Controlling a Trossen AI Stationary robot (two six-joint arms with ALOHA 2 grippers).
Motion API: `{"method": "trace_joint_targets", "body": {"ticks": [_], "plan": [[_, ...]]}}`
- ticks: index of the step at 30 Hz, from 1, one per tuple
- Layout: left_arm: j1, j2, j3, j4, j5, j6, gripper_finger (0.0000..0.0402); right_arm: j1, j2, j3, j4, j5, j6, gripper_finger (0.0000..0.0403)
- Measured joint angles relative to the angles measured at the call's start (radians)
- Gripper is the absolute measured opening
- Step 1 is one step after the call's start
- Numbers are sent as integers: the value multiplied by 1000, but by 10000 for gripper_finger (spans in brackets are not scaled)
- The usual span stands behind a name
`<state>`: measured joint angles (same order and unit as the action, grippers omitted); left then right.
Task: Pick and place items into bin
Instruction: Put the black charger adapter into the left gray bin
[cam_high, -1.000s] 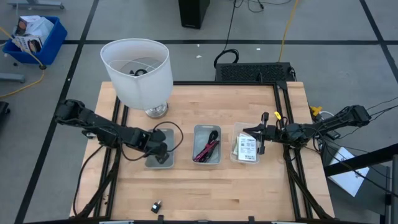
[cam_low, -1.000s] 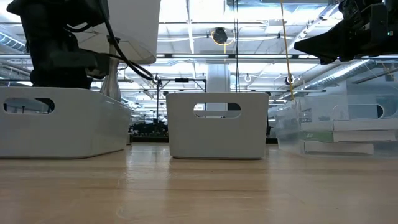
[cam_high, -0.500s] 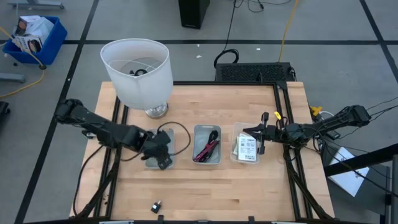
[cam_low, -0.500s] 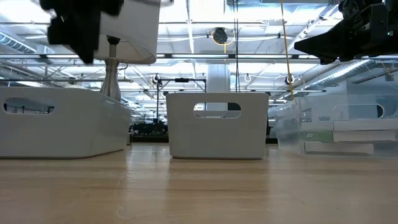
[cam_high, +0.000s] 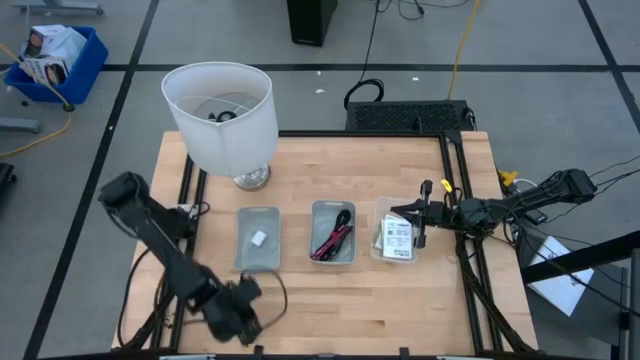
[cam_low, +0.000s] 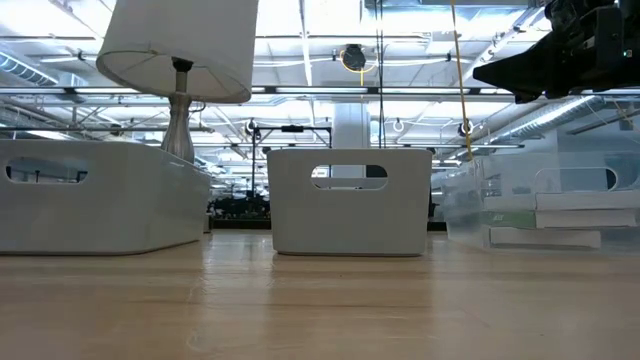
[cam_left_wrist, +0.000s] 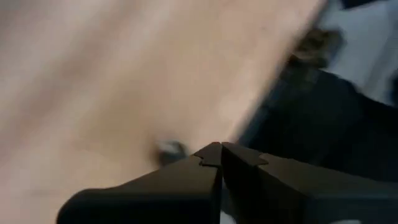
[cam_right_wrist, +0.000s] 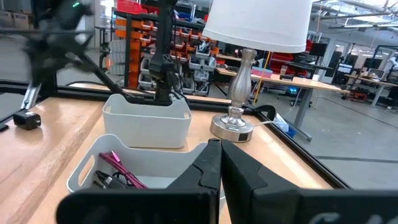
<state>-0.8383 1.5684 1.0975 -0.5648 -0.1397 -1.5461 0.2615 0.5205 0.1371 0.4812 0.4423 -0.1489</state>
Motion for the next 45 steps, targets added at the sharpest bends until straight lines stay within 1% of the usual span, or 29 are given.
{"method": "trace_joint_targets", "body": {"ticks": [3,5,9,12,17,20,22,24,27,30,34,37,42,45], "plan": [[-45,74,0,122,11,-71,21,0,0,0,8,0,5,4],[-55,116,0,194,35,-110,34,0,0,0,8,0,5,4],[-65,158,-1,184,68,-139,77,0,1,0,10,-1,13,4],[-76,163,-1,166,72,-136,125,0,2,0,10,-1,25,4],[-79,163,-1,149,51,-120,227,0,2,0,8,-1,21,4],[-75,163,-1,92,25,-124,289,0,2,0,8,0,13,4],[-67,163,-1,56,37,-152,327,0,2,0,8,0,12,4],[-61,163,-1,43,61,-170,359,0,2,0,8,0,13,4],[-58,163,-1,22,65,-182,391,0,2,0,7,0,17,4],[-53,163,-1,-14,66,-182,396,0,2,0,8,0,17,4],[-54,163,-1,-36,65,-163,383,0,2,0,8,-1,17,4],[-55,163,-1,-4,47,-135,373,0,2,0,8,-1,17,4],[-55,163,-1,69,-21,-77,360,0,2,0,8,-1,17,4],[-52,163,0,74,-22,-73,351,0,2,0,8,-1,16,4]]}}
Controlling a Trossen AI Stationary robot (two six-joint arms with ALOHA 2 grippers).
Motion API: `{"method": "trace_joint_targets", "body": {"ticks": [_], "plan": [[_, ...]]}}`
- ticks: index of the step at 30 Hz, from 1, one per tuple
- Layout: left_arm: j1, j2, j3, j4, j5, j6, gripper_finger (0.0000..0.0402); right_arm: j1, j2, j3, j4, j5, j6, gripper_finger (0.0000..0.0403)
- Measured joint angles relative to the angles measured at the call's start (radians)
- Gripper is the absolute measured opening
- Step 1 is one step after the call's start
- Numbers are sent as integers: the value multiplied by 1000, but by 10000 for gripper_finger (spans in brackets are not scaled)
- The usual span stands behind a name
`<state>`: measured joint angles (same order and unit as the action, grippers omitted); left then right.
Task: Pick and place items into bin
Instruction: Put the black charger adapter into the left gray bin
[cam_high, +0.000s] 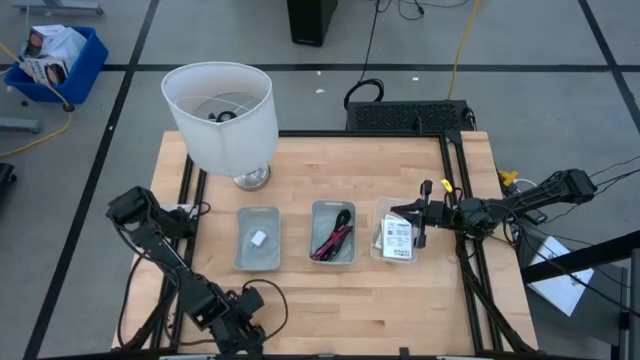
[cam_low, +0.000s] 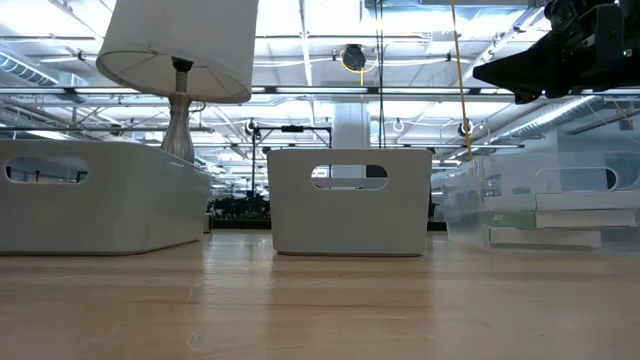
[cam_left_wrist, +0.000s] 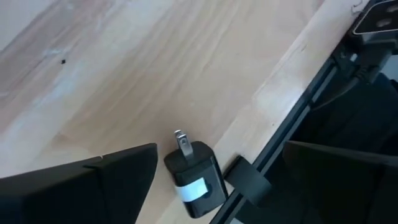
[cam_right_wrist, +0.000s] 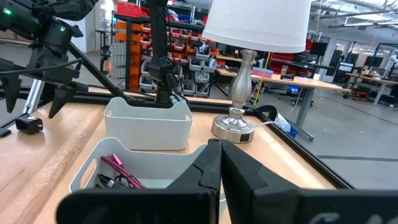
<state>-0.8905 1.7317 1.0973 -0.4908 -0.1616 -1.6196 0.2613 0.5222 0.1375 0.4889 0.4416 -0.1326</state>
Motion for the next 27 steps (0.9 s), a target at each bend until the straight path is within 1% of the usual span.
{"method": "trace_joint_targets", "body": {"ticks": [5,18,22,23,27], "plan": [[7,0,0,-2,0,-7,341,0,0,0,0,0,-1,4],[-5,0,0,-1,18,-58,340,0,0,0,0,0,7,4],[-16,0,0,0,-41,-24,340,0,0,0,0,0,5,4],[-16,0,0,4,-43,-28,340,0,0,0,0,0,5,4],[-19,0,0,13,-24,-97,340,0,0,0,0,0,5,4]]}}
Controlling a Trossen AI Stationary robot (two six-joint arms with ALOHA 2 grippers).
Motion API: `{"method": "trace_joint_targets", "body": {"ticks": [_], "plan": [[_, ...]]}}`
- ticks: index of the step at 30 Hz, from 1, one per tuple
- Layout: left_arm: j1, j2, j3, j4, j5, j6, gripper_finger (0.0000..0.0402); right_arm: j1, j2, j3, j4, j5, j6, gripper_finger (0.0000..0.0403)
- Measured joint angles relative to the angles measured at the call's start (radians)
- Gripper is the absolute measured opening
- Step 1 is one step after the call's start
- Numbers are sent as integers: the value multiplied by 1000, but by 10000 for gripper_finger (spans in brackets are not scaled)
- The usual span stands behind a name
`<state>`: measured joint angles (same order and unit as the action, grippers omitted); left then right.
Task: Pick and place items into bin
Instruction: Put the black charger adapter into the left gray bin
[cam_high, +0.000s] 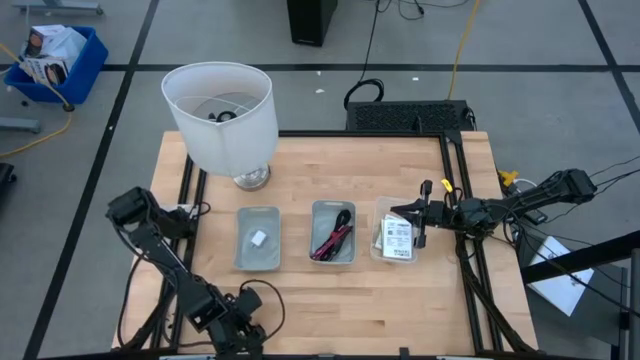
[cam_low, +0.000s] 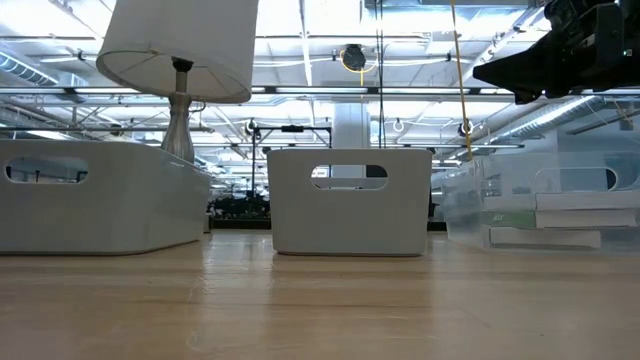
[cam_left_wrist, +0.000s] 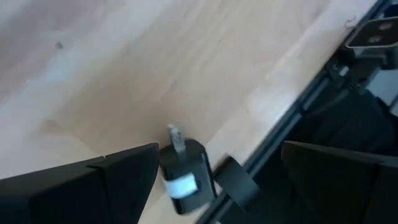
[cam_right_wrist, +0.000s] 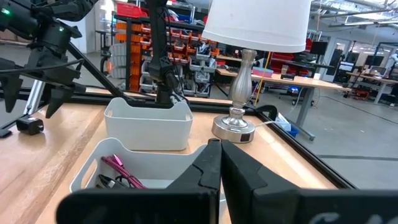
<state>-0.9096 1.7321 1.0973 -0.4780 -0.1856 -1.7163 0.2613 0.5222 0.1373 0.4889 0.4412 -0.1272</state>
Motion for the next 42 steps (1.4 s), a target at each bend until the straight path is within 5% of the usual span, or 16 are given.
{"method": "trace_joint_targets", "body": {"ticks": [19,22,28,34,42], "plan": [[-4,149,6,-8,168,-48,334,0,0,0,0,1,3,4],[-2,144,3,-12,179,-32,296,0,0,0,0,2,3,4],[23,124,-1,-36,221,1,148,0,0,0,0,2,0,4],[48,89,-4,-21,227,133,150,0,0,0,0,3,2,4],[122,-75,9,-67,101,331,150,0,0,0,0,2,3,4]]}}
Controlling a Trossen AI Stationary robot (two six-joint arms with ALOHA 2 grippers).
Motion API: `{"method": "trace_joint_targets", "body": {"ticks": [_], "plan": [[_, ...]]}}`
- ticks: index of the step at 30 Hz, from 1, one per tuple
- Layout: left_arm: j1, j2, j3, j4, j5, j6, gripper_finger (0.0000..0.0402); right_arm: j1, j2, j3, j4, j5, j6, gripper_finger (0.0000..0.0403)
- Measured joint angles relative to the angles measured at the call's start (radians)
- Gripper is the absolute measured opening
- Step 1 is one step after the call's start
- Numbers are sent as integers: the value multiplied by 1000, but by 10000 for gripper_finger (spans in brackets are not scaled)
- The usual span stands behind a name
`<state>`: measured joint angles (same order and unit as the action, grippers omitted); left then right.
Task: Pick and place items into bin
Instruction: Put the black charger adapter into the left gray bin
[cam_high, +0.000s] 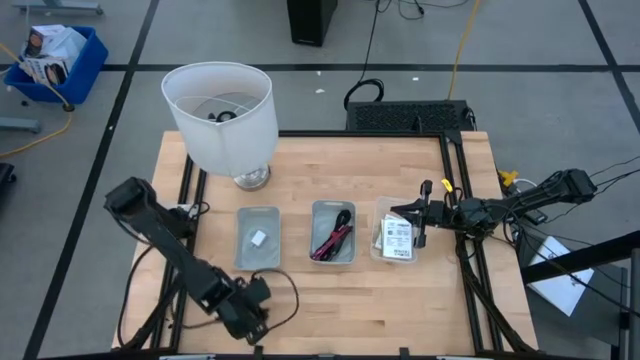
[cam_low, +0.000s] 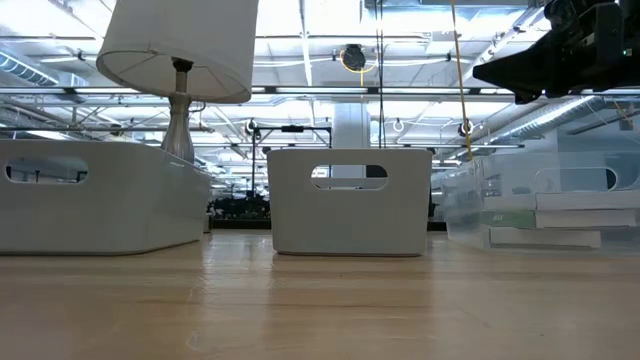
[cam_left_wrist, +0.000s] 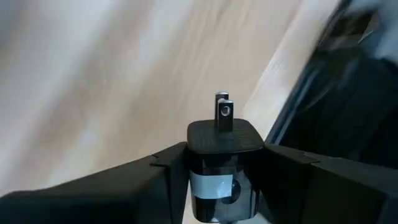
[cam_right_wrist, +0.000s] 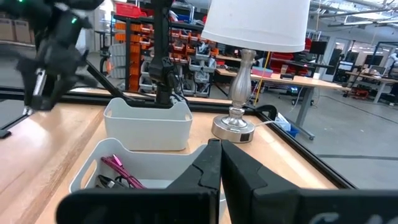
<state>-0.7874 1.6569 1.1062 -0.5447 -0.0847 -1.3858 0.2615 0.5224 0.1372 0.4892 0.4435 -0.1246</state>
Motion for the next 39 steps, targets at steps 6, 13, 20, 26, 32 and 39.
{"method": "trace_joint_targets", "body": {"ticks": [6,13,20,26,32,39], "plan": [[95,-141,96,-334,-214,185,150,0,0,0,3,0,0,4],[290,-219,113,-713,-350,241,150,0,1,0,-1,0,5,4],[441,-218,-7,-582,-219,428,150,0,1,0,-4,0,3,4],[535,-217,-129,-407,-173,528,150,0,1,0,11,0,6,4],[599,-217,-221,-273,-144,593,150,0,1,0,8,0,8,4],[656,-218,-281,-138,-105,668,150,0,1,0,8,0,7,4]]}}
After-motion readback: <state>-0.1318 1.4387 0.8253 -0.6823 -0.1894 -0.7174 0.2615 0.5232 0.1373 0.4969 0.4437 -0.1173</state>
